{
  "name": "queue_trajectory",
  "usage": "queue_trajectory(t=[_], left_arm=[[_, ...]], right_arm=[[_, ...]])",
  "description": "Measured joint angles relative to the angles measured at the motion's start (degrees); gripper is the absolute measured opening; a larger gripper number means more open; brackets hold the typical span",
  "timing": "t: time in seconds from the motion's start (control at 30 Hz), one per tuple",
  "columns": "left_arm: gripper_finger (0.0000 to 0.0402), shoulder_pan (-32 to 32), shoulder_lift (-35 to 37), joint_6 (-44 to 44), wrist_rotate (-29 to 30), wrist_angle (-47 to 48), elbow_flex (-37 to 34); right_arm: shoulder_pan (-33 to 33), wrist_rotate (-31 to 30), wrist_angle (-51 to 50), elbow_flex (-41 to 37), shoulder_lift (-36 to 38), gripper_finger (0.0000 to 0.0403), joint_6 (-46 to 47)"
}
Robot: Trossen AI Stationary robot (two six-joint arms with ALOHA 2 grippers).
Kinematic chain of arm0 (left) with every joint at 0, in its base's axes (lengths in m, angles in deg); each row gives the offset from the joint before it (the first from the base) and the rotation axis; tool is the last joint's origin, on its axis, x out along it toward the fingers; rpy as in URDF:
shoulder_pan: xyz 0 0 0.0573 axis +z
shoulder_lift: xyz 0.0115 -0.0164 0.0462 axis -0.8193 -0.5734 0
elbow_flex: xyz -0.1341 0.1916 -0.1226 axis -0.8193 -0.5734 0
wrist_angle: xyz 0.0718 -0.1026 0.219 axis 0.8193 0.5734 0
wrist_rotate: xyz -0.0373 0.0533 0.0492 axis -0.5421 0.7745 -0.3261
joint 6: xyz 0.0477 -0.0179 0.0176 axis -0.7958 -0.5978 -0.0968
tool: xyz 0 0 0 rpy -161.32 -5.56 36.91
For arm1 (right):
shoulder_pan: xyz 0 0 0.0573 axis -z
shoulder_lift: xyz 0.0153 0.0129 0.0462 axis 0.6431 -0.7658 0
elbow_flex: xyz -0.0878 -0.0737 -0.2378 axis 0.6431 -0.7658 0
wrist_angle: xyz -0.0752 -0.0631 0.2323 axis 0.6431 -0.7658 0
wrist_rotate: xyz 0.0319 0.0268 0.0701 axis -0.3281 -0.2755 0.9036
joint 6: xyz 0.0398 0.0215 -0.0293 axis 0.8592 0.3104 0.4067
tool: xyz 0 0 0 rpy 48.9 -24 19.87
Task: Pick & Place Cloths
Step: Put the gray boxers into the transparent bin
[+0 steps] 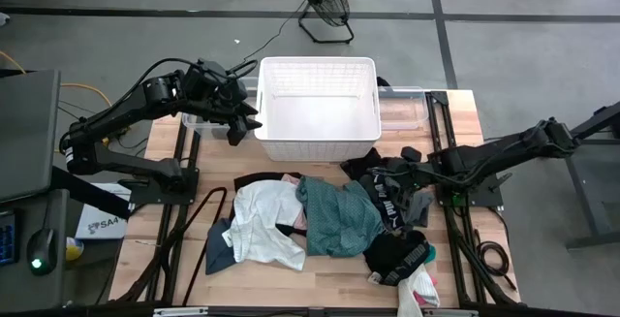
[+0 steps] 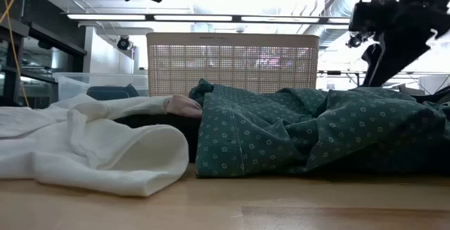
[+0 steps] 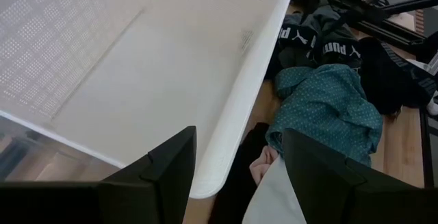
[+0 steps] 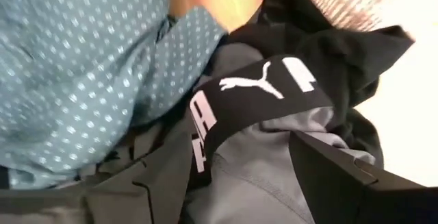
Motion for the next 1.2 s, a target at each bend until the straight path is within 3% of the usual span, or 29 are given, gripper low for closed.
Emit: queue_trajectory(t=[0.2,0.3,0.4,0.57,0.63,1.2], left_arm=[[0.0211,0.0,0.0,0.0,0.0,0.2,0.0],[0.0211,0.0,0.0,-0.2,0.0,0.3,0.0],[0.0211,0.0,0.0,-0.2,0.0,0.3,0.0],[0.0211,0.0,0.0,-0.2,0.0,0.8,0.0],[0.0211,0.0,0.0,-0.2,0.0,0.8,0.0],[0.0211,0.0,0.0,-0.2,-4.0,0.8,0.0]], right_arm=[[0.0,-0.5,0.8,-0.4,-5.1,0.0235,-4.6],[0.0,-0.5,1.2,-0.4,-7.1,0.0214,-5.8],[0.0,-0.4,3.1,-0.4,-8.1,0.0168,-5.8],[0.0,0.7,6.8,-0.4,-7.7,0.0045,-2.7],[0.0,2.0,6.8,0.1,-7.2,0.0014,-0.8],[0.0,2.5,-3.4,21.1,-4.1,0.0004,4.9]])
